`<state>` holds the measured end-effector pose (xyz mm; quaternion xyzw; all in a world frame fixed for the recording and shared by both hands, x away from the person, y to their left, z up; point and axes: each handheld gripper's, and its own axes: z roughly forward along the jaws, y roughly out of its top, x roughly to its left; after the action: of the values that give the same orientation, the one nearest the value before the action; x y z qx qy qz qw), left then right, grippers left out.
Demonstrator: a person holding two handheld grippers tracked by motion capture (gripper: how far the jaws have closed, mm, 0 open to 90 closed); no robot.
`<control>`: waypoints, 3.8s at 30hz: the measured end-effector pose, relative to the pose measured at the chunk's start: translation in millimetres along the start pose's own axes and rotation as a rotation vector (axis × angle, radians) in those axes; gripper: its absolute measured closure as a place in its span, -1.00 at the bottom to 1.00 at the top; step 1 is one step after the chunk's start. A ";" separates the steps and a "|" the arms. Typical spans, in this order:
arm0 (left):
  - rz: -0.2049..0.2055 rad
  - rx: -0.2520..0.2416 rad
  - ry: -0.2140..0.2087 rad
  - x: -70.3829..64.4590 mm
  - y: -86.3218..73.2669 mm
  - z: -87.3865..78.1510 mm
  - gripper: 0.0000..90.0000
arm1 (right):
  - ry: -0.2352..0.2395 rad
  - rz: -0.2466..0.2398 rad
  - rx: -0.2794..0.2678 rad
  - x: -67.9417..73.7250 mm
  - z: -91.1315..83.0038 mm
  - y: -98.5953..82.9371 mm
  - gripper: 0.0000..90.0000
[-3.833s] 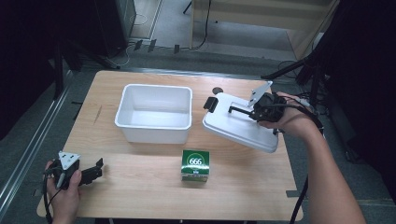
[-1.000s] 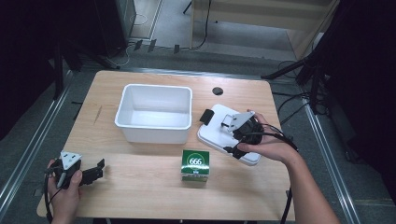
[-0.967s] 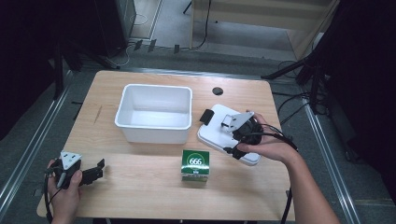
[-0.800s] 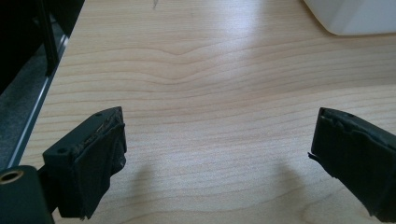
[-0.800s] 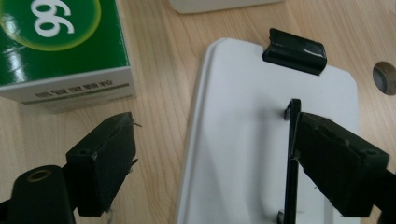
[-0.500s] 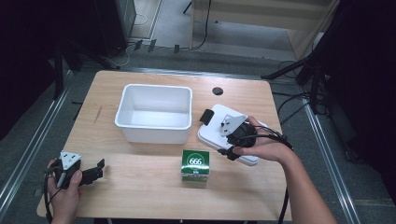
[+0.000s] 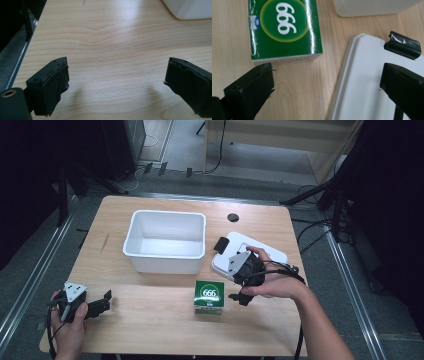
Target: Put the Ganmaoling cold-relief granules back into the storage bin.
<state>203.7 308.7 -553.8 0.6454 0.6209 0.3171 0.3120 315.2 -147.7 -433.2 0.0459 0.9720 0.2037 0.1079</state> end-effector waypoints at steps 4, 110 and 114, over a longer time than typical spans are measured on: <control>0.005 0.005 -0.001 -0.2 0.4 0.2 -0.86 | 0.006 -0.011 -0.022 3.4 1.3 5.0 -1.00; -0.015 -0.003 0.004 0.1 1.0 0.4 -0.86 | 0.129 -0.098 0.055 5.6 30.1 33.8 -0.62; -0.018 -0.004 0.001 0.4 1.0 0.4 -0.86 | 0.124 -0.089 0.051 1.8 25.4 31.7 -0.62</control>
<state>204.7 309.0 -553.2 0.6392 0.6261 0.3158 0.3157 320.7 -108.7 -443.3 -0.0074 0.9827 0.1766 0.0552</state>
